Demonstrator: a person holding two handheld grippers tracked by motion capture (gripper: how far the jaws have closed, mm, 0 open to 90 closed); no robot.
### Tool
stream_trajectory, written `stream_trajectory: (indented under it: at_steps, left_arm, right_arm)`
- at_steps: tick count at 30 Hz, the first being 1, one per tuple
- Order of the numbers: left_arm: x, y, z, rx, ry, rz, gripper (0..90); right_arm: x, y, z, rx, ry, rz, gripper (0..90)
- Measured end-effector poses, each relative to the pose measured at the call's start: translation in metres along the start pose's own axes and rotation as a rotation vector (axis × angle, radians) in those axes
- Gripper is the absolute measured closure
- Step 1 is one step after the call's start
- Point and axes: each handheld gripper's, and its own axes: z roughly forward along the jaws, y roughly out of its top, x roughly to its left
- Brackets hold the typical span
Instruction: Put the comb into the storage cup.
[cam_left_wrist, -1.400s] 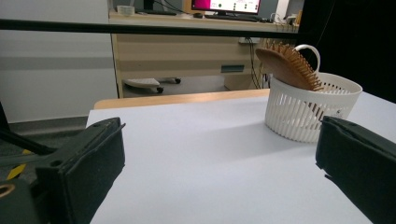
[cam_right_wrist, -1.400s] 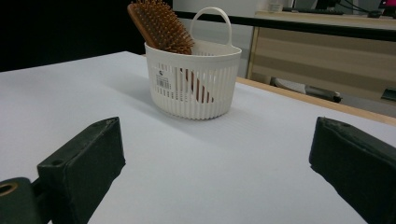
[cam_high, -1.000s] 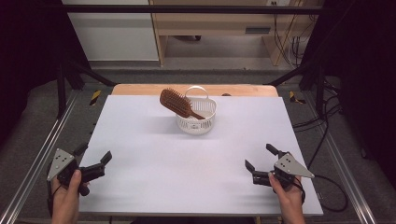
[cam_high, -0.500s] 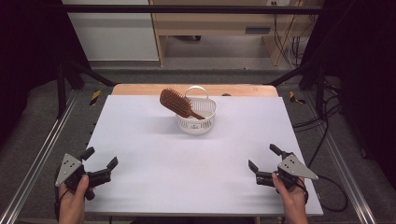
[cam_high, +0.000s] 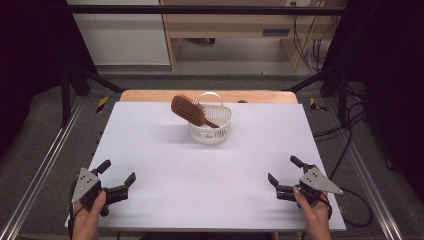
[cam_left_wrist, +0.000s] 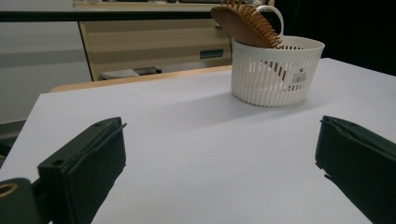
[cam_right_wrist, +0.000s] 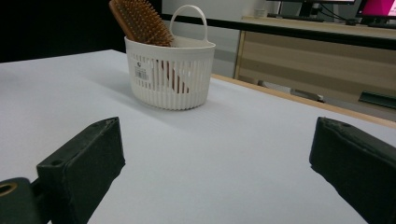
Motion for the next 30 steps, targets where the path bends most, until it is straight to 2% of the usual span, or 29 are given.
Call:
stream_trajectory:
  at_steps: [8, 17, 23, 28, 30]
  left_arm:
    - [-0.012, -0.003, -0.002, -0.016, -0.012, 0.019, 1.8]
    - [-0.019, -0.005, -0.006, -0.033, -0.036, 0.005, 1.9]
    - [-0.028, -0.009, -0.010, -0.035, -0.030, 0.010, 1.9]
    - [-0.036, -0.008, -0.008, -0.054, -0.019, 0.051, 1.8]
    - [-0.038, -0.008, -0.006, -0.064, -0.019, 0.038, 1.9]
  right_arm:
    - [0.000, -0.002, 0.001, 0.005, 0.012, -0.004, 3.6]
    - [0.003, -0.004, 0.002, 0.010, 0.034, -0.004, 3.6]
    - [0.005, -0.004, 0.004, 0.000, 0.045, 0.007, 3.5]
    - [0.008, -0.005, 0.005, 0.005, 0.059, 0.005, 3.5]
    - [0.009, -0.006, 0.005, 0.004, 0.059, 0.004, 3.5]
